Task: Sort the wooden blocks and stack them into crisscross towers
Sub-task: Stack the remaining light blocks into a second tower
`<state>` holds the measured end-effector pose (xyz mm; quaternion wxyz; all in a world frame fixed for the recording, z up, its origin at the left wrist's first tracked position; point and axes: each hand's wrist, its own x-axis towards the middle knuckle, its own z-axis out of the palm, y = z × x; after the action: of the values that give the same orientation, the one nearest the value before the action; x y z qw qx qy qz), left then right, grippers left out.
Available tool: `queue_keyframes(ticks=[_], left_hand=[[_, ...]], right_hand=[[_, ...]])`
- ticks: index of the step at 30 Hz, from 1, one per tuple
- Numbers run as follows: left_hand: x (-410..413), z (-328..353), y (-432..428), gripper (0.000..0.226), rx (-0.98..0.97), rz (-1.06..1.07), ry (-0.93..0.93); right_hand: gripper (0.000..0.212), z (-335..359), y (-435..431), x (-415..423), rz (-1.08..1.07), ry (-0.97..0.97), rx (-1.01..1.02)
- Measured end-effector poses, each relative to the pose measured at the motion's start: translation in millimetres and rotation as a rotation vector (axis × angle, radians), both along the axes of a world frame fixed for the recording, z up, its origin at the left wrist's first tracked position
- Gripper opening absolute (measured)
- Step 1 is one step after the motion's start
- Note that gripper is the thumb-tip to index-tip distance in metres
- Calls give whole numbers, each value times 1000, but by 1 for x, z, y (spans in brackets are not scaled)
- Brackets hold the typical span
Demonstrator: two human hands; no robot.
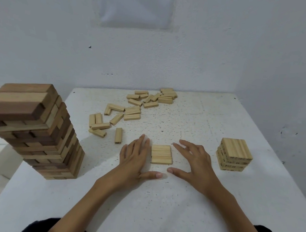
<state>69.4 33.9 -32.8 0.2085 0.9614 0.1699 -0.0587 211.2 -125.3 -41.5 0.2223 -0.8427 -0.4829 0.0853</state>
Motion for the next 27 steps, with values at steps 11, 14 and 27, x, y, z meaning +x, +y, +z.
queue_keyframes(ticks=[11,14,27], left_hand=[[10,-7,12,86,-157,171,-382],[9,-6,13,72,-169,136,-425],[27,33,7,54,-35,-80,-674]], right_hand=[[81,-3,21,18,56,107,137],[75,-3,19,19,82,100,153],[65,49,-11,27,145,-216,246]])
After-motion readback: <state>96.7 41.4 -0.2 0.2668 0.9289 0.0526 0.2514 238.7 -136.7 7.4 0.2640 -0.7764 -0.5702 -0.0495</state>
